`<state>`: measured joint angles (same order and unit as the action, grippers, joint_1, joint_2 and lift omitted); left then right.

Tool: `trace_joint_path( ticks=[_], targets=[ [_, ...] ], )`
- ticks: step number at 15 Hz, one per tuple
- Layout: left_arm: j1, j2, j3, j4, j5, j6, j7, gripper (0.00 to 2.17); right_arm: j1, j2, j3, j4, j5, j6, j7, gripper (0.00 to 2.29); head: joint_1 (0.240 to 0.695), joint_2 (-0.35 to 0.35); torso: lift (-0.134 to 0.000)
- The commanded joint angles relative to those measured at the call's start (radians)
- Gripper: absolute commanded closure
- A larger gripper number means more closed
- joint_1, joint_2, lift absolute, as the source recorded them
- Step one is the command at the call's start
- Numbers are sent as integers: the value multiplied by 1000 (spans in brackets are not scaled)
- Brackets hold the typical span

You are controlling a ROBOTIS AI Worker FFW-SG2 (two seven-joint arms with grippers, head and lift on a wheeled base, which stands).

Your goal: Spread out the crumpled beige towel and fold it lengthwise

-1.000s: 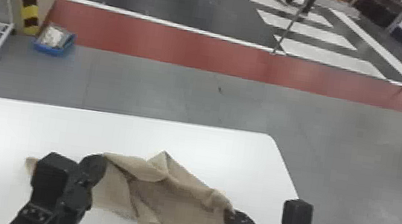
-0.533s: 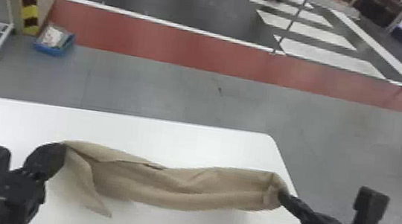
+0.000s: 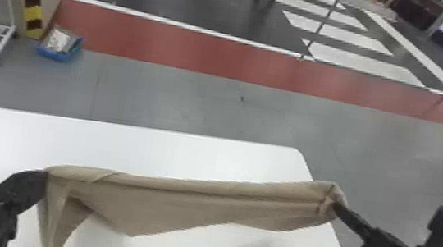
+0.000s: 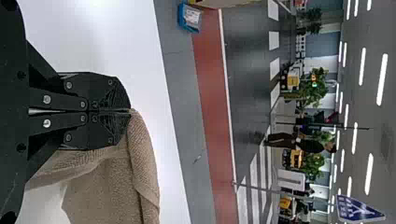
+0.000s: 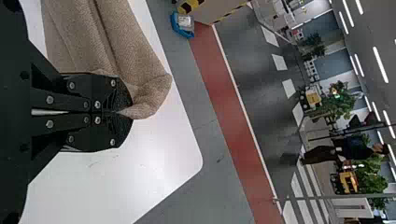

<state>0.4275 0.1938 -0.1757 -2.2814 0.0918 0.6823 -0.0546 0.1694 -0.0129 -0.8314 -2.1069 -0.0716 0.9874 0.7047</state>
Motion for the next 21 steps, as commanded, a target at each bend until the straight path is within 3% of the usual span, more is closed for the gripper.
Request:
trace_joint_path(
  ticks=[1, 6, 7, 8, 9, 11, 16, 21],
  targets=[
    [-32, -1, -7, 8, -12, 59, -19, 1423, -19, -4, 34, 33, 42, -9, -1, 1484, 695, -350, 0],
    [-150, -13, -127, 298, -7, 56, -62, 1393, -27, -4, 61, 203, 92, -169, -14, 1480, 695, -350, 0],
    [-156, -13, -145, 347, -7, 7, -62, 1231, -27, -4, 60, 229, 95, -197, -14, 1484, 695, -350, 0],
    [-156, -13, -150, 381, -15, -30, -76, 637, -27, -4, 51, 254, 95, -227, -14, 1480, 695, -350, 0],
    [-156, -10, -143, 392, -20, -26, -96, 400, -17, -2, 43, 275, 90, -289, -21, 1480, 695, -350, 0],
    [-142, -2, -114, 378, -17, -26, -97, 164, -14, -4, 26, 334, 85, -365, -31, 1484, 695, -350, 0],
    [-12, 12, -28, 260, -10, -72, -137, 144, 38, 4, 9, 378, 67, -448, -30, 1480, 695, -350, 0],
    [57, 15, -13, 272, 31, -122, -122, 134, 47, 14, 38, 396, 69, -479, -34, 1484, 695, -350, 0]
  ],
)
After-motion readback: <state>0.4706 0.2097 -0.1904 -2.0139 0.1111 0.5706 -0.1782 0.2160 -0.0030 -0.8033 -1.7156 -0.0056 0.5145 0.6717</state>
